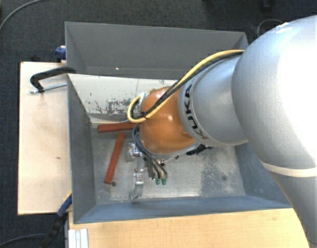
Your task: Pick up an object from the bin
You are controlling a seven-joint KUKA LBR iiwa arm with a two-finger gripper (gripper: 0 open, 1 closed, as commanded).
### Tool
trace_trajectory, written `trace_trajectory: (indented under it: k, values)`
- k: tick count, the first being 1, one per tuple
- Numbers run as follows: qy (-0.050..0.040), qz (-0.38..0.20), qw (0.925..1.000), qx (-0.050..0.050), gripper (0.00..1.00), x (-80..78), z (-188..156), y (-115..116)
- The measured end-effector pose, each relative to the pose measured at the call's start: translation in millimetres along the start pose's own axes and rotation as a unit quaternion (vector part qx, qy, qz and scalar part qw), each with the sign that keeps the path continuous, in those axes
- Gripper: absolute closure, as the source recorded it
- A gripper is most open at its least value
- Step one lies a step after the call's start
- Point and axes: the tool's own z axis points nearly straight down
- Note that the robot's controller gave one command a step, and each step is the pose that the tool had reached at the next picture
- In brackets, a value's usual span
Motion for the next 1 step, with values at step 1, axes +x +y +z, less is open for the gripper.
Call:
trace_trajectory:
  k: [1]
  values:
    - [-0.0054,0.046,0.9989,-0.004,0.00,-28.6,-5.8,73.2]
